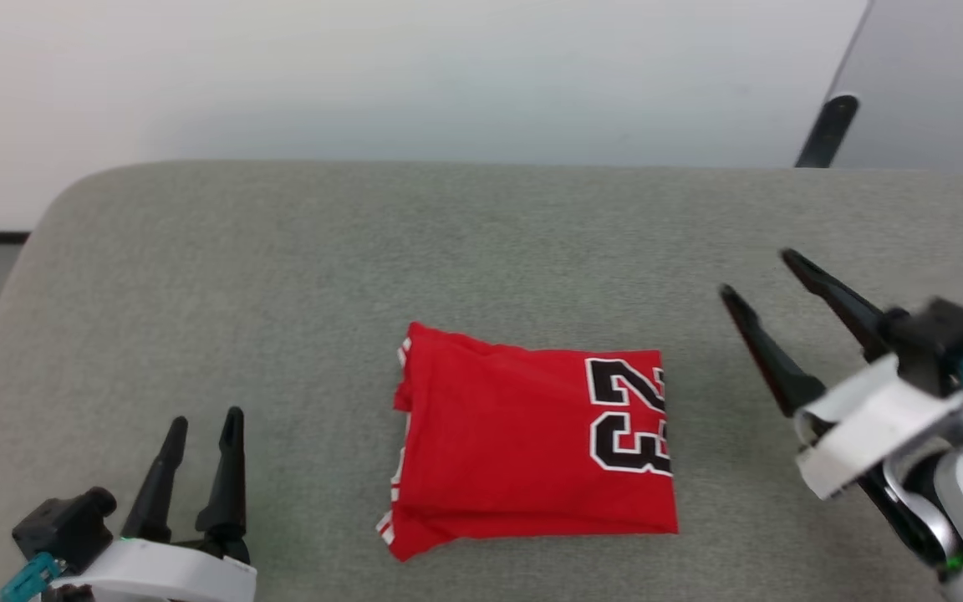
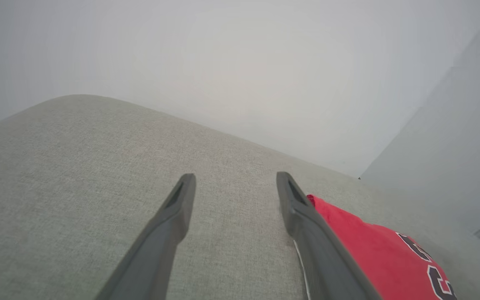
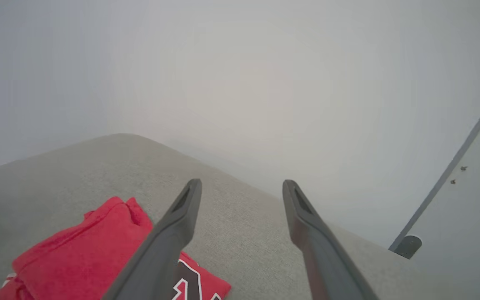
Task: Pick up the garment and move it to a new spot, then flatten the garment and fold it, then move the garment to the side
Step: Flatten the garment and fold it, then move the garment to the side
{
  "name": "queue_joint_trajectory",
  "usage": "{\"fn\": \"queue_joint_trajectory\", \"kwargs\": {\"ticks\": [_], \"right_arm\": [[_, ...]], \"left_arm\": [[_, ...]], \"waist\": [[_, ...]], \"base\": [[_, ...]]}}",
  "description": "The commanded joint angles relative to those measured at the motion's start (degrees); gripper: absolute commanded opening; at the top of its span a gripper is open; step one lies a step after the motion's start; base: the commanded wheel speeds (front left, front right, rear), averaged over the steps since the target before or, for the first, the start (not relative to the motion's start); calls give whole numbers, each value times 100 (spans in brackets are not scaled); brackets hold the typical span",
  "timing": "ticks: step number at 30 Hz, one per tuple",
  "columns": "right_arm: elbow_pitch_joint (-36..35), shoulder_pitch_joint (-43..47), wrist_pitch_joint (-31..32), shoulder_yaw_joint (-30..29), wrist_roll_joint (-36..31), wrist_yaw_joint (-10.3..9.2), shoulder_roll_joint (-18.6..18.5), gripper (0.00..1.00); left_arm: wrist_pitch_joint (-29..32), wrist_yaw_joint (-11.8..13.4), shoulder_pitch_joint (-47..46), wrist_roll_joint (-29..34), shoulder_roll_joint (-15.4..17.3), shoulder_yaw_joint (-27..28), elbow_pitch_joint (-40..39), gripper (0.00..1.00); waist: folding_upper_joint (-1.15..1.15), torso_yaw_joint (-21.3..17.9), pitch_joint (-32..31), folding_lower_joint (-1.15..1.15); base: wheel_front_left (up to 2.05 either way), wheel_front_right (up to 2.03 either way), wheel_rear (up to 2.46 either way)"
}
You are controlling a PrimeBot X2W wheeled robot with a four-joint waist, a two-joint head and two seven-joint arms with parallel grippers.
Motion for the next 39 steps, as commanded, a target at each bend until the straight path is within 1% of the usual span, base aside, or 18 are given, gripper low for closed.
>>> {"fn": "queue_joint_trajectory", "kwargs": {"ticks": [1, 4, 7, 11, 17, 25, 32, 39], "right_arm": [[113, 214, -278, -142, -134, -7, 5, 100], [375, 572, -790, -423, -300, -7, 76, 100], [608, 877, -1076, -730, -475, -7, 180, 100], [819, 1230, -1231, -1126, -594, -7, 338, 100], [870, 1610, -1278, -1471, -676, -7, 555, 100], [710, 1823, -1279, -1636, -829, -7, 686, 100], [710, 1863, -1280, -1660, -881, -7, 712, 100], [756, 1875, -1281, -1627, -869, -7, 692, 100]], "left_arm": [[-2, 5, 73, 59, 7, 54, -28, 100], [-2, 6, 159, 161, 19, 93, -35, 100], [-2, 7, 233, 250, 20, 169, -61, 100], [-2, 9, 352, 379, -8, 298, -126, 100], [-2, 2, 466, 523, -63, 446, -175, 100], [-2, -9, 526, 773, -74, 560, -278, 100], [-2, -17, 572, 1004, -131, 597, -357, 100], [-2, -22, 616, 1045, -145, 585, -349, 100]], "waist": [[0, -215, -104, 0], [0, -310, -148, 0], [0, -378, -189, 0], [0, -436, -235, 0], [0, -443, -290, 0], [0, -436, -294, 0], [0, -392, -302, 0], [0, -297, -373, 0]], "base": [[0, 0, 0], [0, 0, 0], [0, 0, 0], [0, 0, 0], [0, 0, 0], [0, 0, 0], [0, 0, 0], [0, 0, 0]]}}
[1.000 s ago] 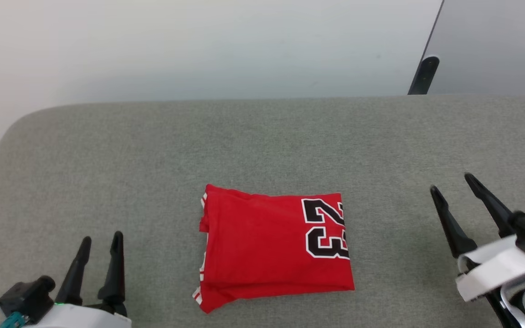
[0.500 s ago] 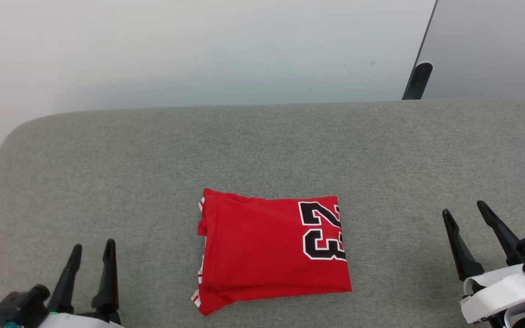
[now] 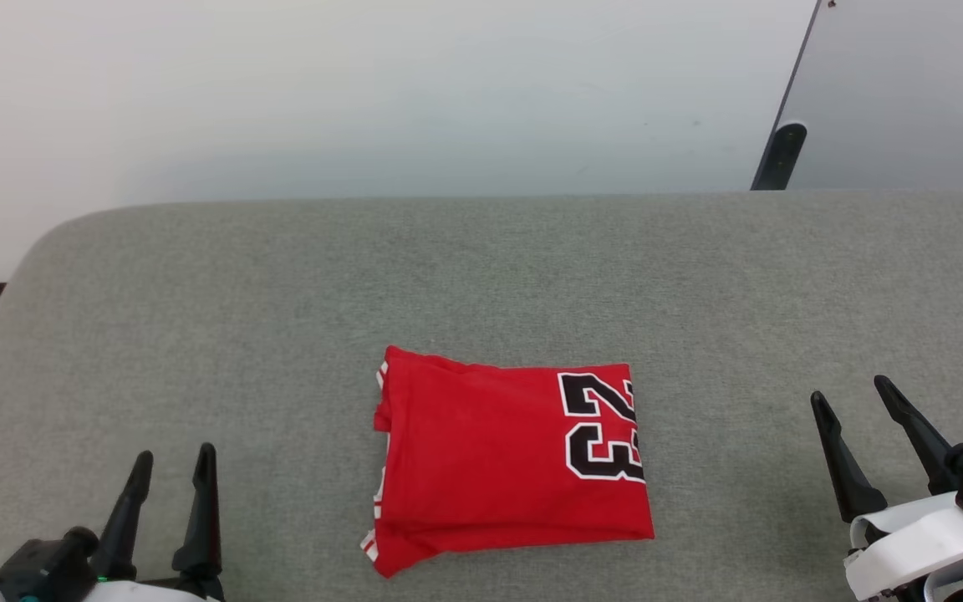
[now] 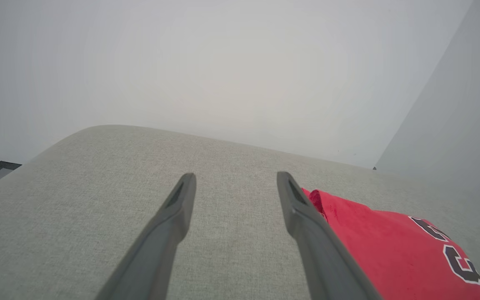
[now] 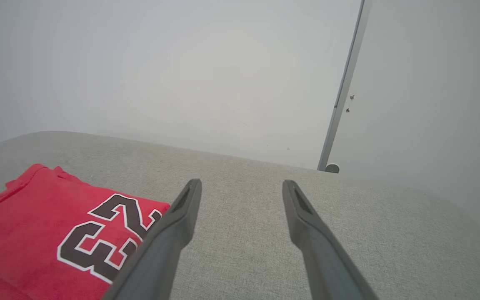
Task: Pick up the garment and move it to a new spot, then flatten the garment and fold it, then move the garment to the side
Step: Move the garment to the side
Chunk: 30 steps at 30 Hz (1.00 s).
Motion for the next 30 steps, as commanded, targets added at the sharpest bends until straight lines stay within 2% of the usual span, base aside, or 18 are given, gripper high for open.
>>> {"fn": "queue_joint_trajectory", "kwargs": {"ticks": [1, 15, 21, 25, 30], "right_arm": [[16, 60, -28, 13, 3, -7, -10, 100], [158, -107, -29, 522, 52, -7, -86, 100], [233, -279, 75, 710, 133, -7, -155, 100], [248, -477, 423, 859, 332, -7, -214, 100], [198, -742, 1350, 1088, 733, -7, -401, 100]], "left_arm": [[-2, -20, 63, 30, -3, -2, -1, 100], [-1, -12, 220, -60, 20, 275, 31, 100], [-2, -14, 249, -60, 21, 209, 21, 100], [2, -15, 183, -54, 33, 122, 5, 100], [4, -16, 5, -64, 44, 13, -55, 100]], "waist": [[0, 58, -37, 0], [0, 652, -232, 0], [0, 771, -234, 0], [0, 830, -128, 0], [0, 895, 161, 0]], "base": [[0, 0, 0], [0, 0, 0], [0, 0, 0], [0, 0, 0], [0, 0, 0]]}}
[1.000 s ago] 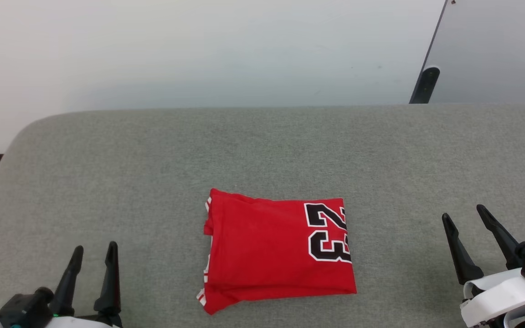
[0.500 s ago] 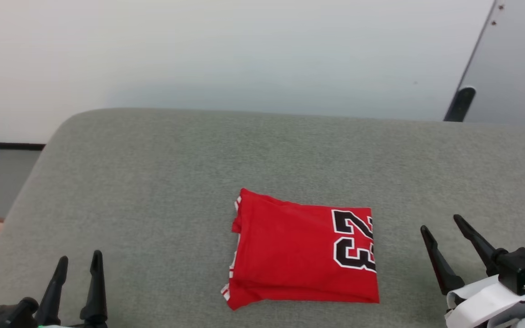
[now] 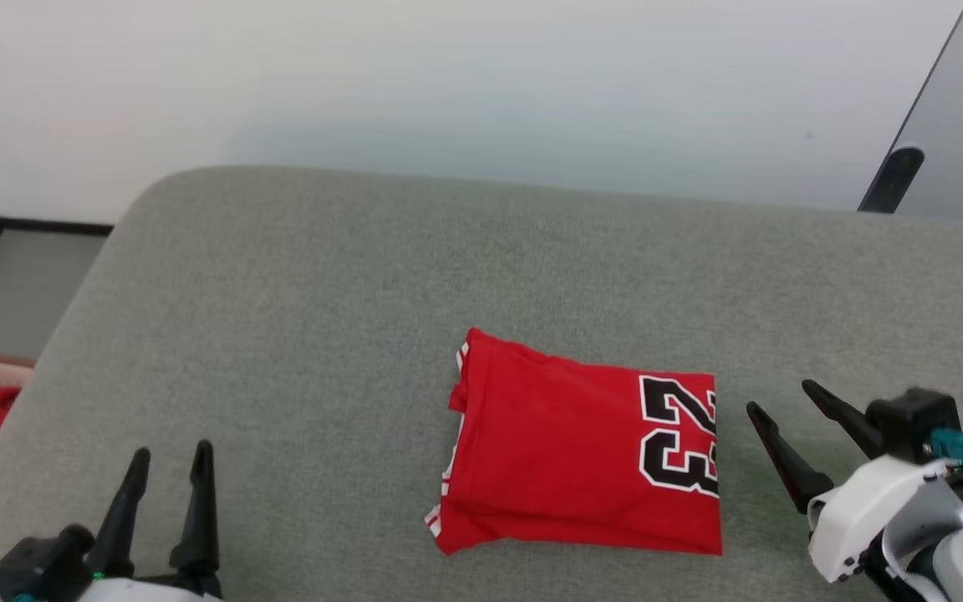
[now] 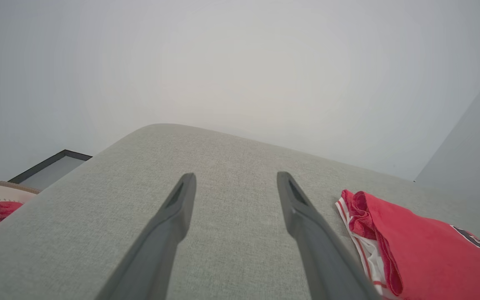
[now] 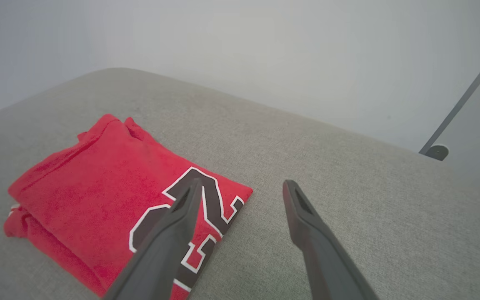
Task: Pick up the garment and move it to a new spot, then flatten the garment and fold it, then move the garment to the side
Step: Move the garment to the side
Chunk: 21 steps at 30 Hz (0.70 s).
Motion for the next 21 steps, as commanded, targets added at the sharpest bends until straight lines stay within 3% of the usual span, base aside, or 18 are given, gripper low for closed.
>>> {"fn": "queue_joint_trajectory", "kwargs": {"ticks": [1, 10, 21], "right_arm": [[-42, -119, 246, 64, 109, -7, -75, 100], [-479, -443, 1897, 306, 617, -7, -405, 100], [-703, -460, 3342, 252, 1010, -7, -355, 100]], "left_arm": [[7, -12, -94, -30, 7, -36, -22, 100], [7, -14, -502, -37, -46, -282, 55, 100], [0, -16, -814, -92, -122, -474, 186, 100]], "waist": [[0, 60, 210, 0], [0, 227, 814, 0], [0, 386, 1155, 0]], "base": [[0, 0, 0], [0, 0, 0], [0, 0, 0]]}}
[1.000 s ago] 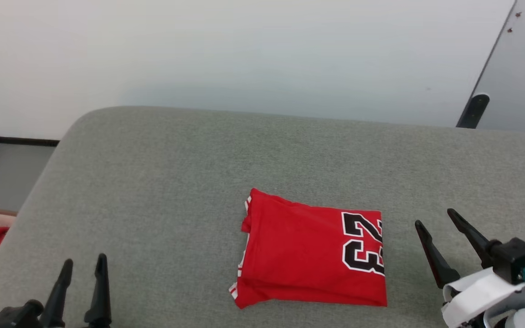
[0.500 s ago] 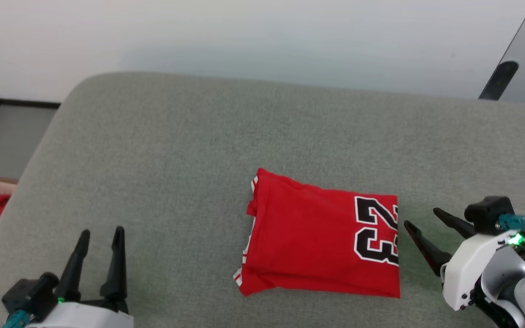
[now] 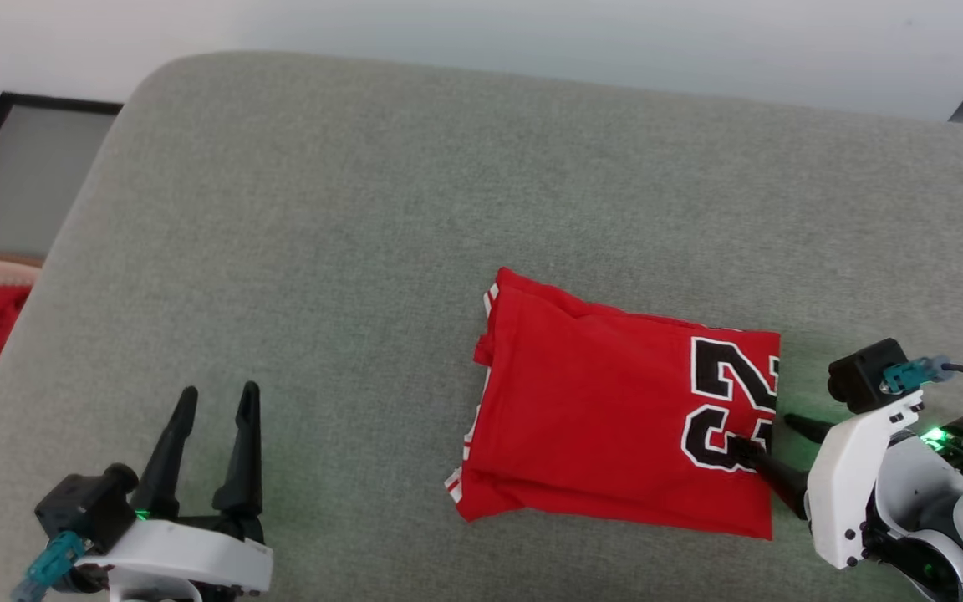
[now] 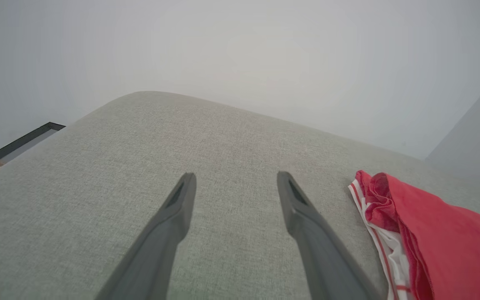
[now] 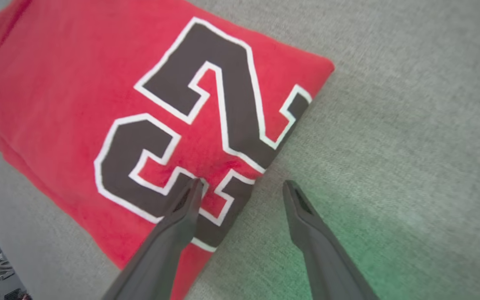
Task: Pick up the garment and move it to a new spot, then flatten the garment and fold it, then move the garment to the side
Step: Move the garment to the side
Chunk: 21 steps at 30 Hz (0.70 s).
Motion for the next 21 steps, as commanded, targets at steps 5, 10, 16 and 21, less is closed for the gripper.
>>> {"fn": "queue_joint_trajectory", "kwargs": {"ticks": [5, 10, 16, 21], "right_arm": [[151, -12, 580, -41, 41, -7, 156, 100], [275, -109, 877, -27, 99, -7, 273, 0], [443, -357, 949, -149, 248, -10, 177, 0], [458, -600, 949, -196, 262, -9, -20, 0]], "left_arm": [[-1, -15, -106, -52, -29, -43, 33, 100], [-1, -15, -174, -88, -40, -78, 66, 100], [-1, -15, -187, -102, -27, -103, 109, 100], [-2, -16, -129, -99, -11, -53, 100, 100]], "waist": [[0, 81, 102, 0], [0, 102, 105, 0], [0, 104, 62, 0], [0, 63, 7, 0]], "base": [[0, 0, 0], [0, 0, 0], [0, 0, 0], [0, 0, 0]]}}
